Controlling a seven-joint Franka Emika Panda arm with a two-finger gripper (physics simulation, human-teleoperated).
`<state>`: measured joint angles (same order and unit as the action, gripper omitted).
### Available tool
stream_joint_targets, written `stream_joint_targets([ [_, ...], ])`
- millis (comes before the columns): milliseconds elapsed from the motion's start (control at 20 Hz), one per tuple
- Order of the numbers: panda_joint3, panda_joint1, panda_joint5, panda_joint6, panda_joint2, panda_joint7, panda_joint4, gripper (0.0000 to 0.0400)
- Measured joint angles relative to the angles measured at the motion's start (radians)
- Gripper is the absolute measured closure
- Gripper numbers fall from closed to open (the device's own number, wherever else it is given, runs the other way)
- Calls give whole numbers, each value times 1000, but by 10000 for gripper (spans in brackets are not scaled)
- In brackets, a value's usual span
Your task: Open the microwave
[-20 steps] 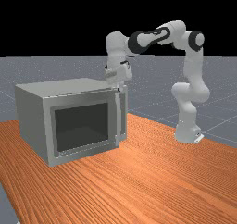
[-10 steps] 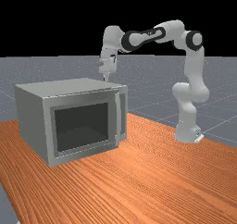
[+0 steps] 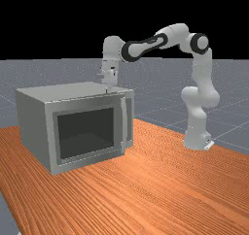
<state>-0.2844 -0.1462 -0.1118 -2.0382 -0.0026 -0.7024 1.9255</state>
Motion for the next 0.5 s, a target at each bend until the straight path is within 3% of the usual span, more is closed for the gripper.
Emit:
stream_joint_targets([
  [350,49,-21,-1,-4,24,-21,-15,369],
  [400,63,-15,1,-5,54,-30,-2,400],
  [500,81,-31,3,-8,60,-40,-6,400],
])
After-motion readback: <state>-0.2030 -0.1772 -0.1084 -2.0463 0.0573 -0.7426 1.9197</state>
